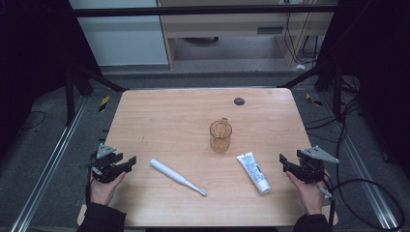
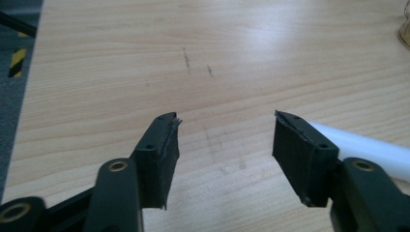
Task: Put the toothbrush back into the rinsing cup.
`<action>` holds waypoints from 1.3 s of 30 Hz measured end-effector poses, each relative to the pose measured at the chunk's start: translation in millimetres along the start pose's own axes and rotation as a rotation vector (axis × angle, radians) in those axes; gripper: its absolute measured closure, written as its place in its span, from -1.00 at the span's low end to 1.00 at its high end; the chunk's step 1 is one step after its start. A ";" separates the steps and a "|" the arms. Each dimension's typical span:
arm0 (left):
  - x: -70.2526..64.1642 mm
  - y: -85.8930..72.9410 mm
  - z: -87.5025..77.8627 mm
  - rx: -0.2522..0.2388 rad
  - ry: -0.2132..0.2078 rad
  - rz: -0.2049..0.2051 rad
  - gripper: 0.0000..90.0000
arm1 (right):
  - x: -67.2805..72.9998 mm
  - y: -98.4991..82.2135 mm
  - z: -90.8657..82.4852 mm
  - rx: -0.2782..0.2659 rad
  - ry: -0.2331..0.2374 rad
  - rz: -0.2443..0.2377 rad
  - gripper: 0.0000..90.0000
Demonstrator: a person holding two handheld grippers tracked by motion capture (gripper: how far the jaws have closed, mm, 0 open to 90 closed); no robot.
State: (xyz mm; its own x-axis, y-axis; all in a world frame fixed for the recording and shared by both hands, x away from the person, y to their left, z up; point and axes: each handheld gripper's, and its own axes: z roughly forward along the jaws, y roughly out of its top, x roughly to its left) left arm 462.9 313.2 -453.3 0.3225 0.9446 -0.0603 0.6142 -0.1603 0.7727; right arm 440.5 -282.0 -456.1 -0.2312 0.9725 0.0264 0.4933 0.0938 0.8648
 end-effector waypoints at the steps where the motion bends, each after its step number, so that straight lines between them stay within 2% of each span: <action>1: -1.1 0.3 0.6 0.005 0.000 0.012 -0.05 | 1.9 -0.4 -0.5 0.005 -0.002 -0.005 -0.31; 5: -4.9 2.1 0.4 0.006 0.000 0.033 0.03 | 5.4 -0.4 -1.0 0.014 0.012 -0.014 -0.31; 6: -6.9 3.6 -1.1 -0.010 0.003 0.041 0.03 | 7.5 0.0 -1.3 0.021 0.017 -0.016 -0.31; 10: -9.0 5.4 -2.5 -0.020 -0.008 0.042 0.01 | 10.2 0.2 -1.8 0.031 0.027 -0.016 -0.31; 13: -11.8 6.7 -1.1 -0.013 -0.022 0.038 -0.02 | 11.8 1.1 -2.5 0.028 0.034 -0.021 -0.31; 16: -14.4 8.4 0.7 -0.003 -0.035 0.051 0.02 | 13.6 1.9 -3.1 0.027 0.041 -0.013 -0.32; 18: -16.6 11.4 1.4 -0.006 -0.050 0.062 0.04 | 14.1 1.5 -2.9 0.027 0.046 -0.009 -0.32; 19: -17.1 12.9 1.9 0.001 -0.073 0.054 0.04 | 14.3 1.4 -2.4 0.029 0.047 -0.014 -0.32; 20: -17.1 12.9 1.9 0.001 -0.073 0.054 0.05 | 14.3 1.4 -2.4 0.029 0.047 -0.014 -0.32; 26: -24.6 22.2 2.4 -0.014 -0.102 0.075 0.17 | 17.8 3.2 -2.0 0.027 0.059 -0.019 -0.30; 27: -26.9 25.7 2.2 -0.017 -0.099 0.090 0.22 | 18.3 3.3 -2.1 0.026 0.061 -0.018 -0.27; 31: -30.5 32.6 3.0 -0.021 -0.107 0.109 0.29 | 19.2 2.6 -1.7 0.030 0.048 -0.029 -0.22; 34: -35.4 38.9 6.1 -0.032 -0.128 0.118 0.42 | 21.2 2.1 -0.6 0.034 0.051 -0.043 -0.15; 36: -37.0 40.4 7.7 -0.027 -0.133 0.121 0.49 | 22.8 2.3 0.1 0.039 0.054 -0.052 -0.14; 37: -41.1 42.7 11.4 -0.020 -0.132 0.142 0.52 | 23.3 2.3 0.6 0.041 0.056 -0.054 -0.13; 39: -45.8 44.3 15.4 -0.008 -0.141 0.155 0.62 | 24.3 2.1 1.4 0.048 0.058 -0.057 -0.13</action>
State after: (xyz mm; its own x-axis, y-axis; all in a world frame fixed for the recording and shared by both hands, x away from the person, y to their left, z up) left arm 486.4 258.4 -426.0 0.5105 0.8594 -0.0273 0.5440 -0.2983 0.7843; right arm 437.2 -257.8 -454.3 -0.3074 0.9516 0.0077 0.5175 0.1604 0.8405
